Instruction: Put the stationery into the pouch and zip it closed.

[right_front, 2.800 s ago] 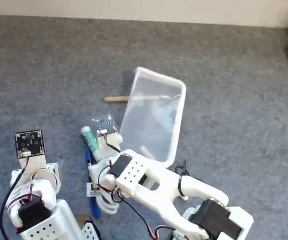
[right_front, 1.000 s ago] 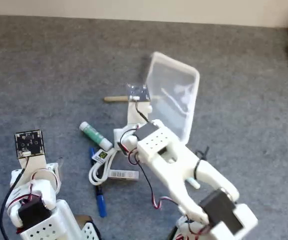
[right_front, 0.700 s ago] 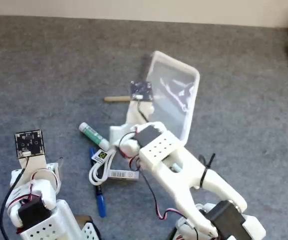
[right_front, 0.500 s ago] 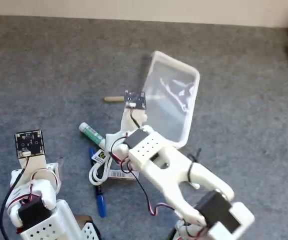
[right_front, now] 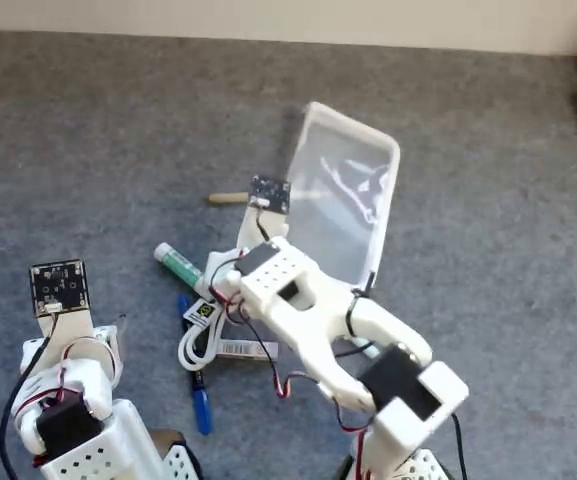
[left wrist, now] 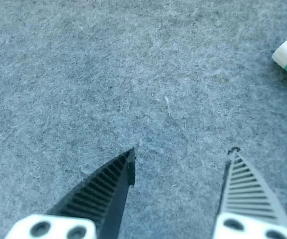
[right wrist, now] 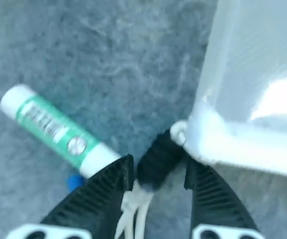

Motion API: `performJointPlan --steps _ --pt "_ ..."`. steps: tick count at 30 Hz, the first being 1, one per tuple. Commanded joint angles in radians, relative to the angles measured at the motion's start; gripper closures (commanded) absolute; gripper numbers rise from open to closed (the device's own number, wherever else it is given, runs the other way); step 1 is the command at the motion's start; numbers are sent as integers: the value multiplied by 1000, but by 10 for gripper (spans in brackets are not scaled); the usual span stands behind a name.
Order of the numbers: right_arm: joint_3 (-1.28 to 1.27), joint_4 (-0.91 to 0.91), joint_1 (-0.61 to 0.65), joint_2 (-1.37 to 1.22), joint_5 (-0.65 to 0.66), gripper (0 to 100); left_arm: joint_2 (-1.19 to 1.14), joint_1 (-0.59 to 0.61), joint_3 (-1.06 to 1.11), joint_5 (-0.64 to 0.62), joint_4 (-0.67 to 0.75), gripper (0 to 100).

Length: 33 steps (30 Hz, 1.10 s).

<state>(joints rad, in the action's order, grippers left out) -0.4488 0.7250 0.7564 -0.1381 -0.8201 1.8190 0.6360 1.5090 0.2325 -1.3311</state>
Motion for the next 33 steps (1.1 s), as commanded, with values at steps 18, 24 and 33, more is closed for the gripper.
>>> performJointPlan --steps 18,24,33 --pt "166 183 -21 74 143 995 8 7 -13 3 20 721" --pt "166 318 -15 211 308 995 8 7 -5 3 20 721" --pt "168 610 -18 298 574 995 8 7 -2 3 32 721"
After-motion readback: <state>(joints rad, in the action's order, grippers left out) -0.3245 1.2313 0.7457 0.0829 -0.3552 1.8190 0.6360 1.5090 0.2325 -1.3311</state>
